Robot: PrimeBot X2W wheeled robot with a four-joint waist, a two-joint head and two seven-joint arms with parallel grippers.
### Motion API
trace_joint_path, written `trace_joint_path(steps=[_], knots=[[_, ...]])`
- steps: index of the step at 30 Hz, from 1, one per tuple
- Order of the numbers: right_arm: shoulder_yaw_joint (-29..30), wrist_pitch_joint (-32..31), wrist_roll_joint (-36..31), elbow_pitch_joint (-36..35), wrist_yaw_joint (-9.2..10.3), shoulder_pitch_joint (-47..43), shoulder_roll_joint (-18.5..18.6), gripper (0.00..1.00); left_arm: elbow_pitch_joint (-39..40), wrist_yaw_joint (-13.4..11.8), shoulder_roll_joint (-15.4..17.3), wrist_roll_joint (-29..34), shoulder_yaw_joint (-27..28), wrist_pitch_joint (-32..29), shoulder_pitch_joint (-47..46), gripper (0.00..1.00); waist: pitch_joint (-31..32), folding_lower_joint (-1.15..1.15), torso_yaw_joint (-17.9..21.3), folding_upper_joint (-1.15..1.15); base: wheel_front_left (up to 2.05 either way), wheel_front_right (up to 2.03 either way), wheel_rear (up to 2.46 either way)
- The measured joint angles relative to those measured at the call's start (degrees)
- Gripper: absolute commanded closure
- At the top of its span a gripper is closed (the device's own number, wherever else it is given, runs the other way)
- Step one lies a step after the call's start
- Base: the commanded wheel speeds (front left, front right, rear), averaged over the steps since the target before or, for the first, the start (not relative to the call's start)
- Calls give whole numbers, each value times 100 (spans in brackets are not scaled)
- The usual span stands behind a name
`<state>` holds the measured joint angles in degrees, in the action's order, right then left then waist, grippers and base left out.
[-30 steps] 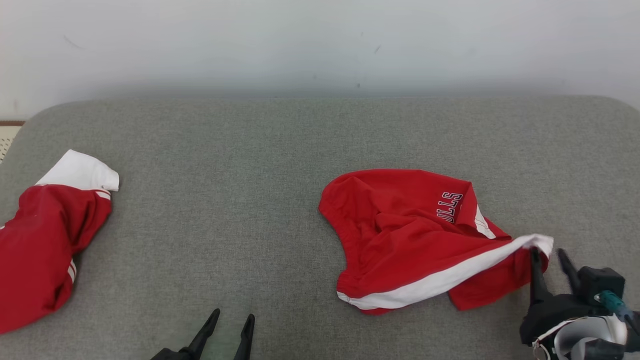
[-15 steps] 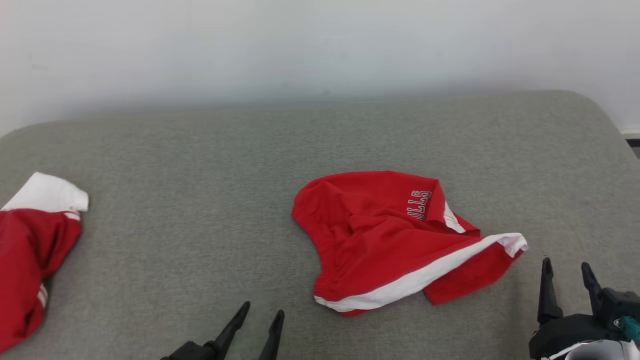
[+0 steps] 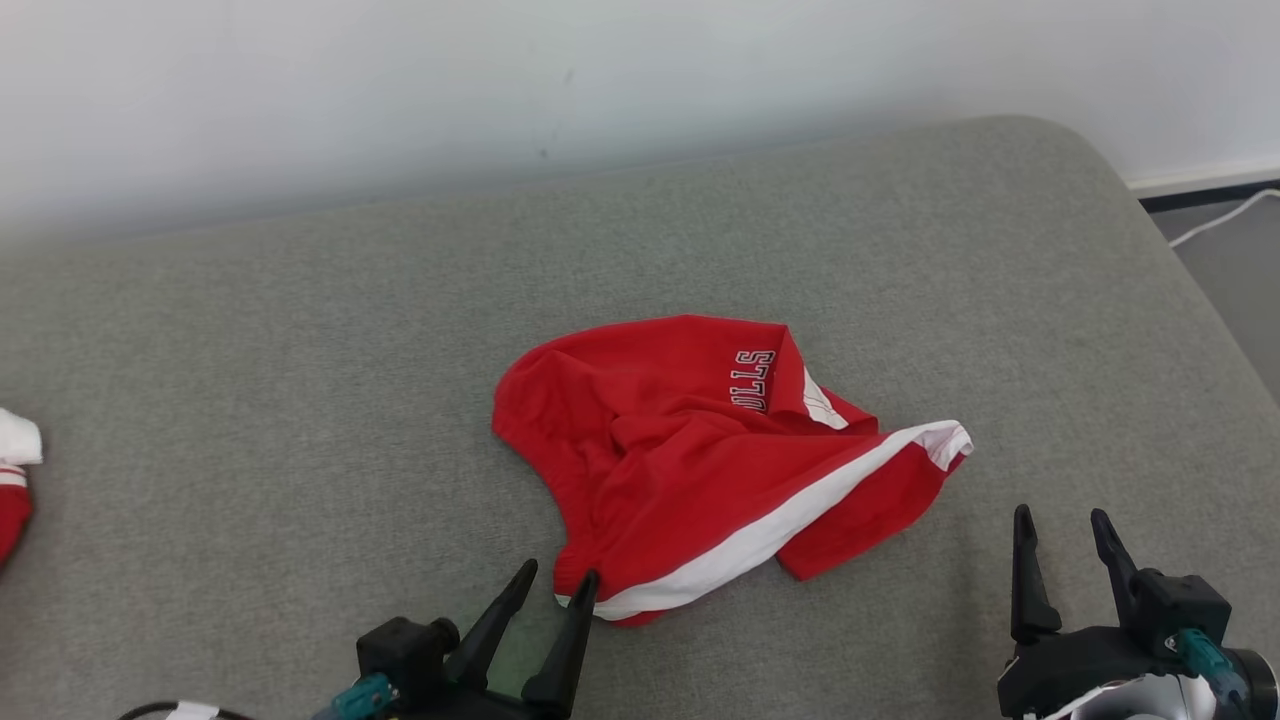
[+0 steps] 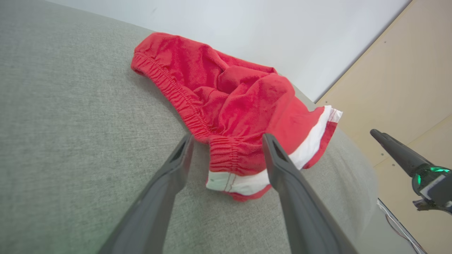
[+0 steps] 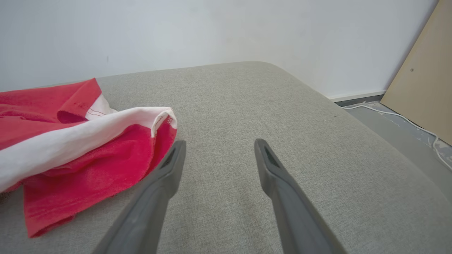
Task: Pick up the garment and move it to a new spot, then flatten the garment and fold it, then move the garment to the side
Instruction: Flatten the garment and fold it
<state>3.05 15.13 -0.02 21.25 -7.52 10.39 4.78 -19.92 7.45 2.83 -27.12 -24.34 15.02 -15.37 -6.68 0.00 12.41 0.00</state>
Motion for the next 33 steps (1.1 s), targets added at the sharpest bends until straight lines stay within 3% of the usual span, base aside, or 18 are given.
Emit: trace_joint_path(steps=[10,11,12,14,23,27,33], knots=[[-123,0,-9,3,0,81,-60,0,-921,0,4,-638,-642,0,-672,0,-241,0,216,0,0,0,0],[-129,0,-9,2,0,88,-66,0,-902,0,13,-664,-660,0,-710,8,-256,0,218,0,0,0,0],[-132,0,-9,0,0,96,-73,0,-851,0,34,-661,-682,0,-740,28,-271,0,219,0,0,0,0],[-134,0,-9,-1,0,112,-81,0,-749,0,62,-654,-684,0,-785,100,-295,0,209,0,0,0,0],[-154,1,2,-19,0,189,-120,0,-405,1,196,-234,-91,0,-869,100,-393,0,91,0,0,0,0],[-172,1,9,-33,0,202,-134,0,-390,1,231,109,494,-1,-1120,100,-445,0,30,0,0,0,0],[-246,0,58,-27,0,238,-152,0,-851,1,374,777,1150,0,-1471,100,-533,0,-13,0,0,0,0]])
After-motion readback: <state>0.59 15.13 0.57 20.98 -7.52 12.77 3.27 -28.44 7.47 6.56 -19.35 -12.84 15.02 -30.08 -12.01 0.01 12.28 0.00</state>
